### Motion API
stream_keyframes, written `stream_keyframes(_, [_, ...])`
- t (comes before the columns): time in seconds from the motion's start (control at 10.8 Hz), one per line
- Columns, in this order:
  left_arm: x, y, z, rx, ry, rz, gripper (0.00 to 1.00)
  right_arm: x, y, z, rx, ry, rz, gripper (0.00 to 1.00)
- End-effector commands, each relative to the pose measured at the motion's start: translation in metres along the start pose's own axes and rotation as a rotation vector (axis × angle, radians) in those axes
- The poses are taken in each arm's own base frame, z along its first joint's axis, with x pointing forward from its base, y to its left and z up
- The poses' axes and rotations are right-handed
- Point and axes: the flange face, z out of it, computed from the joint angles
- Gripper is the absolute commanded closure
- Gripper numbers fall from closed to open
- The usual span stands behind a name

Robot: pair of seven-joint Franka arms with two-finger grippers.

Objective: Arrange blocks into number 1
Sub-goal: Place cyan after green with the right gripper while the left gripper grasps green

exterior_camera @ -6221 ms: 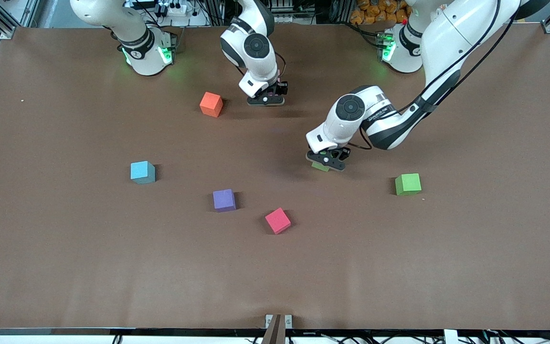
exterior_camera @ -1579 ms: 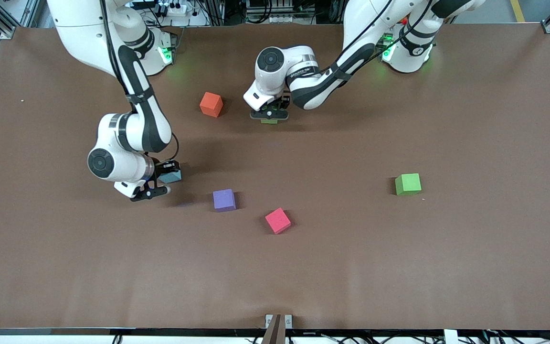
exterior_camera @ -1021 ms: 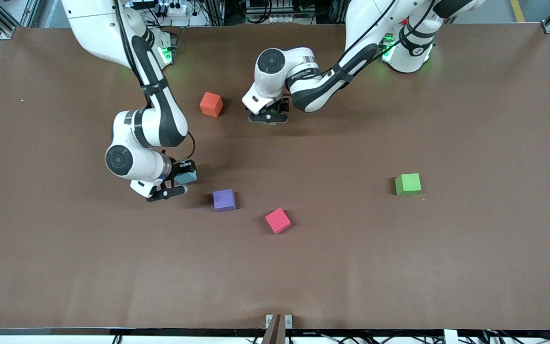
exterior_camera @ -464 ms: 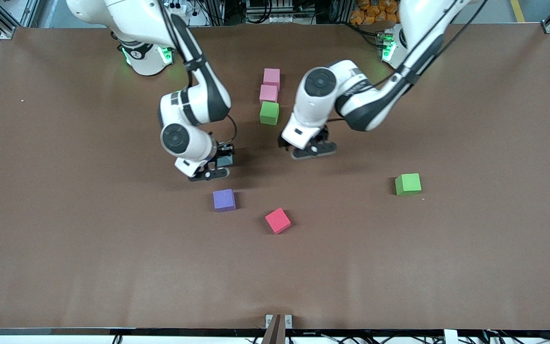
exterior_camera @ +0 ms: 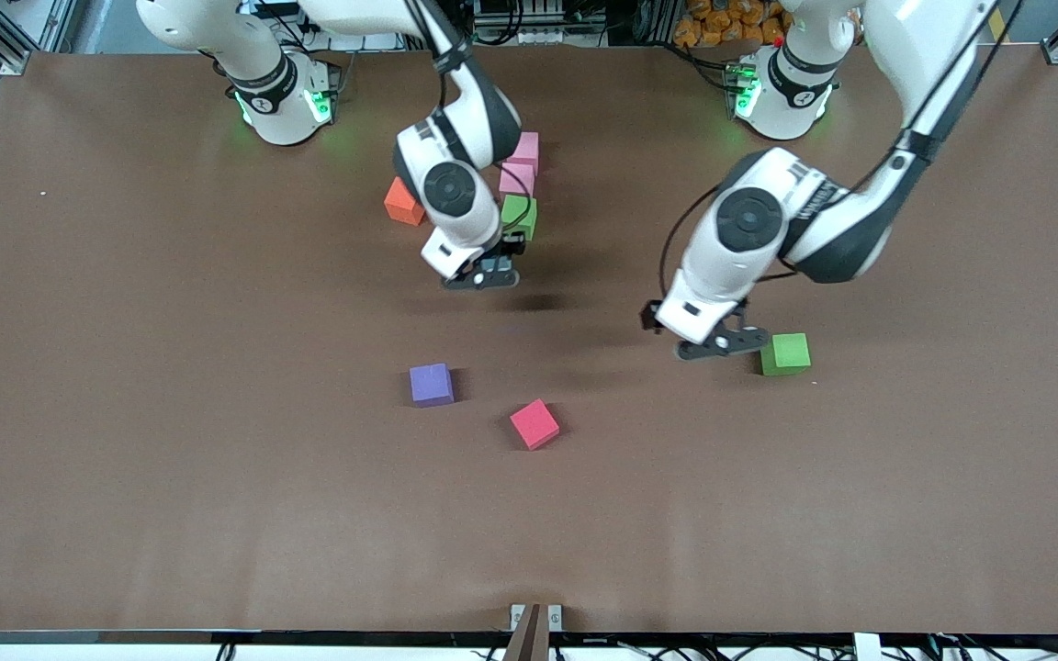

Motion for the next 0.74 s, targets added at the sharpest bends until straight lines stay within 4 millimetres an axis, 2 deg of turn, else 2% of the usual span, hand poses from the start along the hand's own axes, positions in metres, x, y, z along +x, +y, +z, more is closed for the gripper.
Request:
stream_keyframes(0.0, [0.020,-0.048,0.001,0.047,0.003,-0.025,0.00,-0.010,-0.011,0.015,-0.006,0.009,0.045,1.00])
stream_keyframes(0.09, [0.030,-0.067,0.007,0.059,-0.003,-0.054,0.00,-0.017,-0.017,0.021,-0.012,0.013,0.052,1.00])
stream_keyframes(0.37, [0.041,-0.089,0.012,0.072,-0.008,-0.022,0.00,-0.021,-0.019,0.024,-0.019,0.008,0.066,1.00])
stream_keyframes(0.46, [0.044,-0.096,0.015,0.076,-0.016,0.017,0.00,-0.023,-0.019,0.025,-0.022,0.004,0.088,0.79])
stream_keyframes(0.56, [0.049,-0.111,0.022,0.085,-0.030,0.066,0.00,-0.024,-0.020,0.027,-0.024,0.005,0.107,0.23])
stream_keyframes(0.65, [0.054,-0.122,0.030,0.089,-0.045,0.114,0.00,-0.030,-0.024,0.031,-0.032,0.006,0.107,0.00])
